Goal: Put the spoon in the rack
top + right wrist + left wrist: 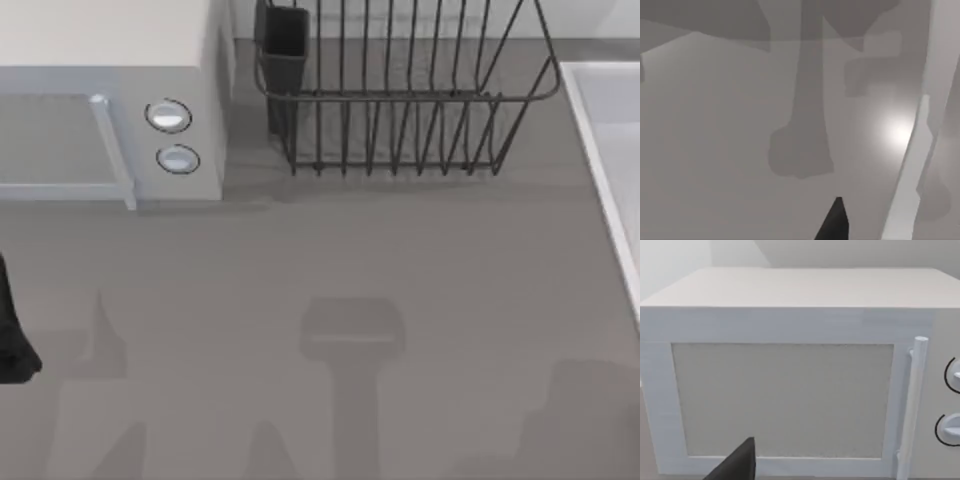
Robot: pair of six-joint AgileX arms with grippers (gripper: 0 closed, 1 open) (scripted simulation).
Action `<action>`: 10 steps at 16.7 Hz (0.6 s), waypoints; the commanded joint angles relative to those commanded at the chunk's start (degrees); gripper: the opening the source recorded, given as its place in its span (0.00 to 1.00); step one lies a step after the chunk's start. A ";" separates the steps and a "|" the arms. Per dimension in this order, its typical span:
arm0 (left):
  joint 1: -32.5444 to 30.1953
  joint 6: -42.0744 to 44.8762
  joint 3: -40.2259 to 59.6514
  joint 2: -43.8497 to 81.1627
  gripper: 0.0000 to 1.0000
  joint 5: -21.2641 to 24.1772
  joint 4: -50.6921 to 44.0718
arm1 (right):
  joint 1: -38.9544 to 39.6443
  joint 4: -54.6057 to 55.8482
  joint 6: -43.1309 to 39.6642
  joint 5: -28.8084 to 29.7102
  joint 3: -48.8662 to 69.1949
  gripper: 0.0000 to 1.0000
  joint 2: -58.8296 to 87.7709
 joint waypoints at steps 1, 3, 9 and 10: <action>0.00 0.00 0.00 0.00 1.00 0.00 0.00 | -0.05 -4.85 -0.09 -0.01 3.34 0.00 -0.73; 0.00 0.00 0.00 0.00 1.00 0.00 0.00 | -0.12 -14.62 -0.26 -0.01 9.97 0.00 -2.22; 0.00 0.00 0.00 0.00 1.00 0.00 0.00 | 0.04 -30.71 0.26 0.02 23.82 0.00 -6.60; 0.00 0.00 0.00 0.00 1.00 0.00 0.00 | 0.07 -31.27 0.36 0.02 24.35 0.00 -6.90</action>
